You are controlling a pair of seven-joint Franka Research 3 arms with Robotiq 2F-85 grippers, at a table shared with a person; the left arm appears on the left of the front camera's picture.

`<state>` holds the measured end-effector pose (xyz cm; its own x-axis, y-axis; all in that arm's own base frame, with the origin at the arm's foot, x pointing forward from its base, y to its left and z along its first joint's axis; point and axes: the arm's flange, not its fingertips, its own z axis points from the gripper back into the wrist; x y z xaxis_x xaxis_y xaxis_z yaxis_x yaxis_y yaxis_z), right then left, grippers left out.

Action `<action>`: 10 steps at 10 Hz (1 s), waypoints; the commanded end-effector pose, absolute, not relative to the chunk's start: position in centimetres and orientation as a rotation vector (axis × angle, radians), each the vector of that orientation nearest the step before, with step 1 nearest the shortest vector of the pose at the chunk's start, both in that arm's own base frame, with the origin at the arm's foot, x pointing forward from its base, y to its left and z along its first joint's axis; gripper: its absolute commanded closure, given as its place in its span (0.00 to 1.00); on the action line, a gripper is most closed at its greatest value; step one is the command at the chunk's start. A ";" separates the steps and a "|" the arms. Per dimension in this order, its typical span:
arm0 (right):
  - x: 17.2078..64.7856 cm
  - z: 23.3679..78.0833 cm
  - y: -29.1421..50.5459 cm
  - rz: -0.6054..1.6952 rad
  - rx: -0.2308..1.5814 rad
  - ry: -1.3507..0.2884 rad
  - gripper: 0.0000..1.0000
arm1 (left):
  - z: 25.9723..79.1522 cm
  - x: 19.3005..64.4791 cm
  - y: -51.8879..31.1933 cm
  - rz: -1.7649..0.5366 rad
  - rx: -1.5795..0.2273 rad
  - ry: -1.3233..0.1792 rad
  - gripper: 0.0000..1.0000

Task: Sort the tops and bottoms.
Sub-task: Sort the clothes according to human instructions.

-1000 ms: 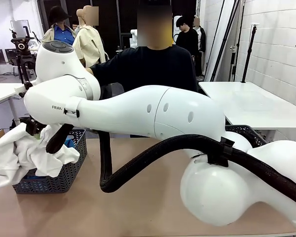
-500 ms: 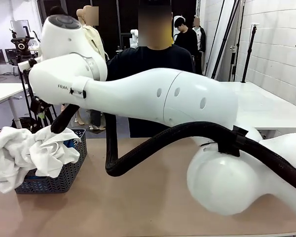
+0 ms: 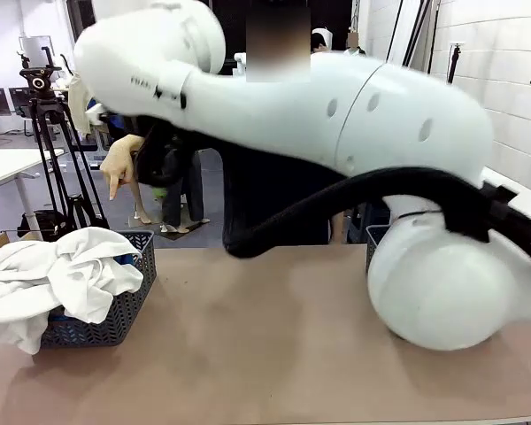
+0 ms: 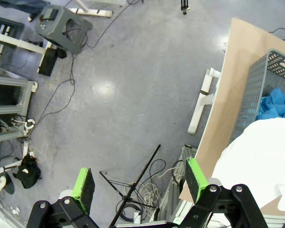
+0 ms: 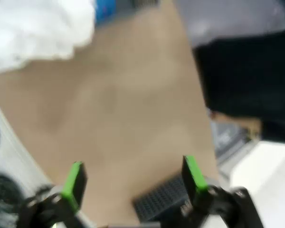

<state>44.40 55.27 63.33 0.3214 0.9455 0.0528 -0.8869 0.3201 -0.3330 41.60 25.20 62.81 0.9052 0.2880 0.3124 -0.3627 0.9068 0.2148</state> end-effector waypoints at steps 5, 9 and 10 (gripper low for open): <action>41.8 70.3 43.9 0.947 -0.482 0.157 0.00 | 62.9 41.4 25.3 0.338 0.287 -0.277 0.00; 38.2 67.6 38.8 0.761 -0.381 0.070 0.00 | 62.9 41.4 25.3 0.338 0.287 -0.277 0.00; 37.6 67.0 38.4 0.750 -0.361 0.072 0.00 | 62.9 41.4 25.3 0.338 0.287 -0.277 0.00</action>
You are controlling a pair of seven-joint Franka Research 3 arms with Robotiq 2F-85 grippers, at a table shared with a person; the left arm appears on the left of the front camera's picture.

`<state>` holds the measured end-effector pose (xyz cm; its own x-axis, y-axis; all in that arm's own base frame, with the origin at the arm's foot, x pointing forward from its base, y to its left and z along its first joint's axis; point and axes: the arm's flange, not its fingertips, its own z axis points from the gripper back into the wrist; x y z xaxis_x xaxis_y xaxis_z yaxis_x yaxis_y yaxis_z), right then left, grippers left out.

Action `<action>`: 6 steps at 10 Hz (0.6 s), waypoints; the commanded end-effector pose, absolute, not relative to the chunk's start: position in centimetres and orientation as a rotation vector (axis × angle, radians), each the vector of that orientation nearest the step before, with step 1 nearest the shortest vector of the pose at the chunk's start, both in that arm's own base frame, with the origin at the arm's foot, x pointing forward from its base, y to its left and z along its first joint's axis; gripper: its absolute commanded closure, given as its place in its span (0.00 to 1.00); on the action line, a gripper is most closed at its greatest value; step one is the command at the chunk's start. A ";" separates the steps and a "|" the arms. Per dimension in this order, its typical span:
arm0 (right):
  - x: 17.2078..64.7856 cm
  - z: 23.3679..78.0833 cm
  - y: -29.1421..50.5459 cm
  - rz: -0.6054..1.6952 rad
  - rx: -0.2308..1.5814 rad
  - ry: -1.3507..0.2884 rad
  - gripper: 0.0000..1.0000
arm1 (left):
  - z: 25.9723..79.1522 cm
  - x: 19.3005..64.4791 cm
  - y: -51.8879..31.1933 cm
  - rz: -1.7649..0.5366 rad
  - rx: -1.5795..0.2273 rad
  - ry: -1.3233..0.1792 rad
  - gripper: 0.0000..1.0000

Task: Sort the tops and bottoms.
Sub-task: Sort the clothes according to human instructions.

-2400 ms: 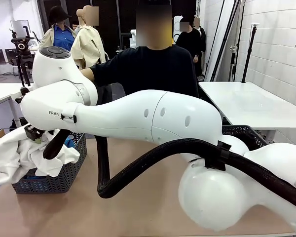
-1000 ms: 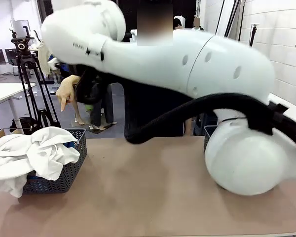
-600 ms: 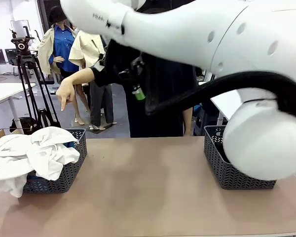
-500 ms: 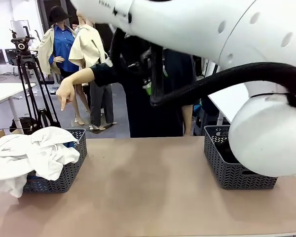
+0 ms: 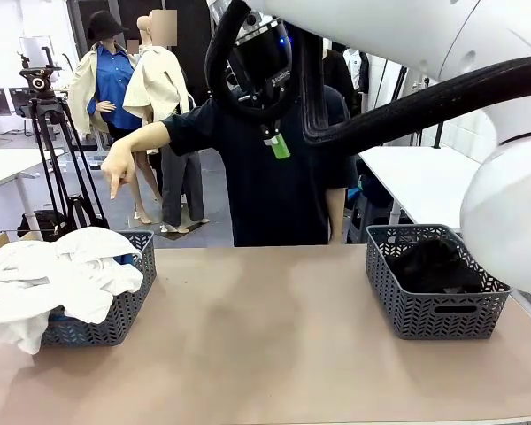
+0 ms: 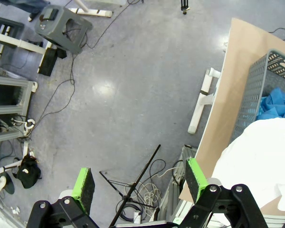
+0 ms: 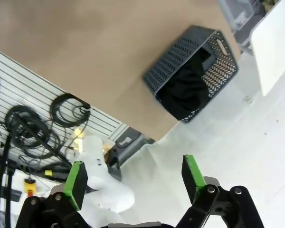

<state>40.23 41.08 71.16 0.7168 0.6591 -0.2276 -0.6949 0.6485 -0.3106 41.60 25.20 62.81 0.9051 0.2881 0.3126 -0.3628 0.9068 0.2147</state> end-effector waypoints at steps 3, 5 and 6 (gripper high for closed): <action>36.6 65.3 37.6 0.701 -0.330 0.061 0.00 | 62.9 41.4 25.3 0.338 0.287 -0.277 0.00; 36.0 63.5 37.5 0.682 -0.297 0.083 0.00 | 62.9 41.4 25.3 0.338 0.287 -0.277 0.00; 39.6 69.3 41.4 0.717 -0.353 0.088 0.00 | 62.9 41.4 25.3 0.338 0.287 -0.277 0.00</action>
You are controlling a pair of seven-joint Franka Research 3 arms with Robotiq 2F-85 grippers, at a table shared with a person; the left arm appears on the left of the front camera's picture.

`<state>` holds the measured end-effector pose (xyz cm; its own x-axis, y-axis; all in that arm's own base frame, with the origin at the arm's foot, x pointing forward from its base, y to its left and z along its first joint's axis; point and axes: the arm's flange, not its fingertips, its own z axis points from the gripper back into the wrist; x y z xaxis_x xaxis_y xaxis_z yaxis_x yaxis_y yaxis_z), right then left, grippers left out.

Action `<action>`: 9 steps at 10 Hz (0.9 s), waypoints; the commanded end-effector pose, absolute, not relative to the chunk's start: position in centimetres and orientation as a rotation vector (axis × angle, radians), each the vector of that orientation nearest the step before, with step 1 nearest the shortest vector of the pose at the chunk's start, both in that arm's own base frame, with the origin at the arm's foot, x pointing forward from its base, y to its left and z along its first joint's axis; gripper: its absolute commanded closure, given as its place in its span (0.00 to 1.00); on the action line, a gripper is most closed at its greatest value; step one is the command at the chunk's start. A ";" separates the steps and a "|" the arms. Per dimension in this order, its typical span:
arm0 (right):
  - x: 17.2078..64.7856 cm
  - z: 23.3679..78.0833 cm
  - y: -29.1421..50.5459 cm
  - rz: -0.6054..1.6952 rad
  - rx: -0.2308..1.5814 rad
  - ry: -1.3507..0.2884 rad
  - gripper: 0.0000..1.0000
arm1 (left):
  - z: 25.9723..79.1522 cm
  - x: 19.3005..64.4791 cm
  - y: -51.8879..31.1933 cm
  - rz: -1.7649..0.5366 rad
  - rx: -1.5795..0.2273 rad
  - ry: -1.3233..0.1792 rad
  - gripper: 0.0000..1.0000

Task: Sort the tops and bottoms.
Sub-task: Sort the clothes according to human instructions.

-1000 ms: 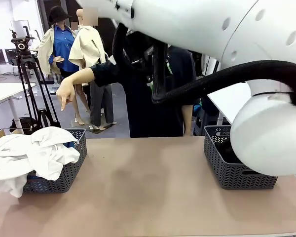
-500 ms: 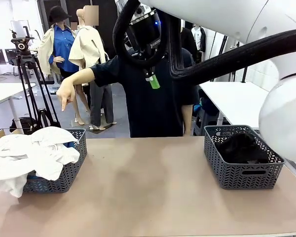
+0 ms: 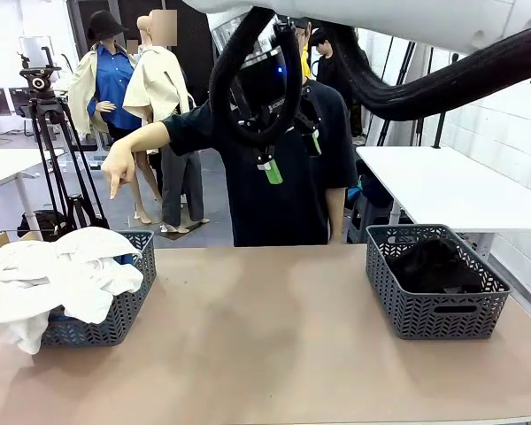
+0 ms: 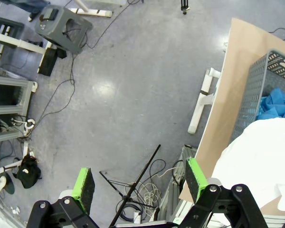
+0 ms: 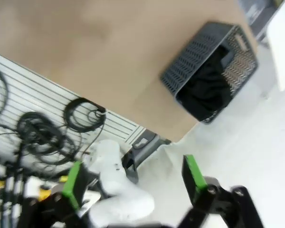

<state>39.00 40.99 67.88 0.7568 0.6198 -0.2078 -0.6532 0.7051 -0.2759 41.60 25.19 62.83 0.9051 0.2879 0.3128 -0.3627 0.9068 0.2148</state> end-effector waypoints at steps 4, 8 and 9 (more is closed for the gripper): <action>39.6 69.3 41.4 0.717 -0.353 0.088 0.00 | 62.9 41.4 25.3 0.338 0.287 -0.277 0.00; 39.6 69.3 41.4 0.717 -0.353 0.088 0.00 | 62.9 41.4 25.3 0.338 0.287 -0.277 0.00; 39.6 69.3 41.4 0.717 -0.353 0.088 0.00 | 62.9 41.4 25.3 0.338 0.287 -0.277 0.00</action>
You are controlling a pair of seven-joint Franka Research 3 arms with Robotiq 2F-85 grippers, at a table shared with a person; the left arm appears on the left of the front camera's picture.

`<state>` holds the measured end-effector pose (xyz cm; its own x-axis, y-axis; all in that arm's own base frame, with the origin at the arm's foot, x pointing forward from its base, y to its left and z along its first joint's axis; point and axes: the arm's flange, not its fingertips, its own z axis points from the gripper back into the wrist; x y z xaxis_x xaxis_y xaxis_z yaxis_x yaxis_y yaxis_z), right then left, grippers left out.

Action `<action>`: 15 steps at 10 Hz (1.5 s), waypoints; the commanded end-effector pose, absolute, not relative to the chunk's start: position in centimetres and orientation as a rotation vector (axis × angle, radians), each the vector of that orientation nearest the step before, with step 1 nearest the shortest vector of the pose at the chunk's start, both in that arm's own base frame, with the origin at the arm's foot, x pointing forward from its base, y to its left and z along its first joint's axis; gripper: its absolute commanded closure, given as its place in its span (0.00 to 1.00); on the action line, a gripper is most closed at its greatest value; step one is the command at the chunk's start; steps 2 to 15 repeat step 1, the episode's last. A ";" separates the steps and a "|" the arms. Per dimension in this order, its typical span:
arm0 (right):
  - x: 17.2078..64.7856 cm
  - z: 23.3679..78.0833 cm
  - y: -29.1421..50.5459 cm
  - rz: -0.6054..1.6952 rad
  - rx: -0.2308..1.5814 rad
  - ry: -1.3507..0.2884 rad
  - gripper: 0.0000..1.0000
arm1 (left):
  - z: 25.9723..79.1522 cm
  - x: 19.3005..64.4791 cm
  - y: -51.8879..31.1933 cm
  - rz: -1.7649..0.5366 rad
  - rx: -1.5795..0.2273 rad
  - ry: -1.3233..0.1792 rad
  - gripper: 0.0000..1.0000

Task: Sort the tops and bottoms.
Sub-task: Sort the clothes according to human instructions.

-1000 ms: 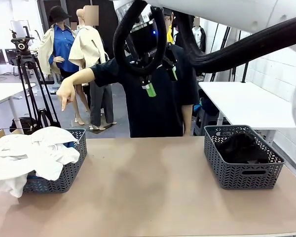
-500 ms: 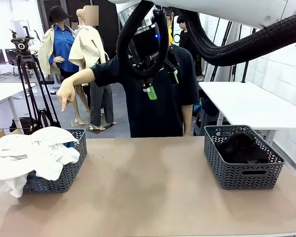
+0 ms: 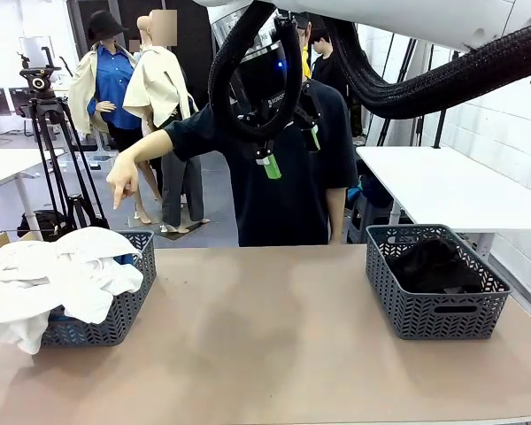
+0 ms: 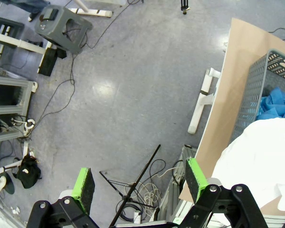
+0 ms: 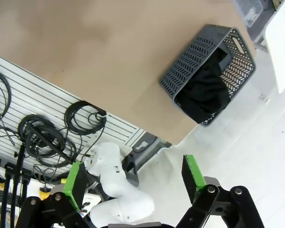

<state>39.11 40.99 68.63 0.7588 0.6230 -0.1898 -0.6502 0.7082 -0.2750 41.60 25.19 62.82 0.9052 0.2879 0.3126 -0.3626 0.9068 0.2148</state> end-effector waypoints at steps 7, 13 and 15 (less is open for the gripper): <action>39.6 69.3 41.4 0.717 -0.353 0.088 0.00 | 62.9 41.4 25.3 0.338 0.287 -0.277 0.00; 39.6 69.3 41.4 0.717 -0.353 0.088 0.00 | 62.9 41.4 25.3 0.338 0.287 -0.277 0.00; 39.6 69.3 41.4 0.717 -0.353 0.088 0.00 | 62.9 41.4 25.3 0.338 0.287 -0.277 0.00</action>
